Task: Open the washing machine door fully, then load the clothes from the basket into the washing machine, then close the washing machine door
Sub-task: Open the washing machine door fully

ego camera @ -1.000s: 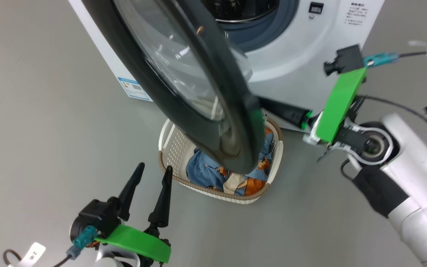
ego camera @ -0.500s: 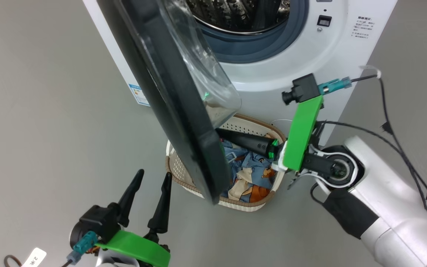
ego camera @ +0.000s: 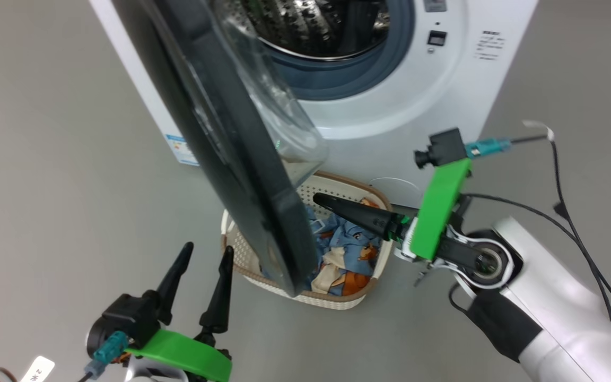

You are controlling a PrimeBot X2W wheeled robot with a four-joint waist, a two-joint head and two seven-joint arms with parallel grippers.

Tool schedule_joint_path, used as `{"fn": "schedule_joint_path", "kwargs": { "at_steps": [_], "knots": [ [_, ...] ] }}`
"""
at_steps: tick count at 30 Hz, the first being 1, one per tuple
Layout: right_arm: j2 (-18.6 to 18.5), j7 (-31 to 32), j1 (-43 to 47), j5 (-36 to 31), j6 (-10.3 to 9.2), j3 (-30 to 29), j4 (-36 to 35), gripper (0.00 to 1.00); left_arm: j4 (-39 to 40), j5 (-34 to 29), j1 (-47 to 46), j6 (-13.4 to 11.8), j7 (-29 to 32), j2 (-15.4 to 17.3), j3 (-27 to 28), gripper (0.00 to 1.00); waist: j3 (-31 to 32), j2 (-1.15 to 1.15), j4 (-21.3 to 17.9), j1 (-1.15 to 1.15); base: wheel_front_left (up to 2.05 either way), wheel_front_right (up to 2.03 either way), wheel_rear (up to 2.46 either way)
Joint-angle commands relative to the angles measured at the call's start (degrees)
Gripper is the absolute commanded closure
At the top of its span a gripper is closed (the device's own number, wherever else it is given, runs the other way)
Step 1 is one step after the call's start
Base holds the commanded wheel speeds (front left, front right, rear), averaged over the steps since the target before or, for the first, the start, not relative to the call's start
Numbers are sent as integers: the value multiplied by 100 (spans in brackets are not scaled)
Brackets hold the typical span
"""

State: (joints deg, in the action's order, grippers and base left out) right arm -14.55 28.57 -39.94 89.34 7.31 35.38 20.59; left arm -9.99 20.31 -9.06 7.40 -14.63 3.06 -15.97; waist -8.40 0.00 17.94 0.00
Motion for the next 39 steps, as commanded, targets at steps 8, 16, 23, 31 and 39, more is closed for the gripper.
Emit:
{"fn": "schedule_joint_path", "kwargs": {
  "at_steps": [8,16,23,31,39],
  "knots": [
    [-310,-537,670,-100,18,-125,-90,0,109,-25,70,9,-37,296,336,0,191,0,-415,0,0,0,0],
    [-775,-1206,1432,-297,18,-118,-193,0,162,-56,272,9,-37,390,501,0,360,0,-740,0,0,0,0],
    [-1274,-1989,2132,-516,18,-108,-262,0,195,-75,395,9,-37,414,593,0,445,0,-923,0,0,0,0],
    [-1722,-3275,2637,-1025,18,-20,-55,0,207,-88,516,9,-37,416,674,0,522,0,-1056,0,0,0,0],
    [-1976,-4240,2883,-1735,18,230,500,0,179,-87,648,9,-37,399,716,0,638,0,-1091,0,0,0,0]
  ]
}}
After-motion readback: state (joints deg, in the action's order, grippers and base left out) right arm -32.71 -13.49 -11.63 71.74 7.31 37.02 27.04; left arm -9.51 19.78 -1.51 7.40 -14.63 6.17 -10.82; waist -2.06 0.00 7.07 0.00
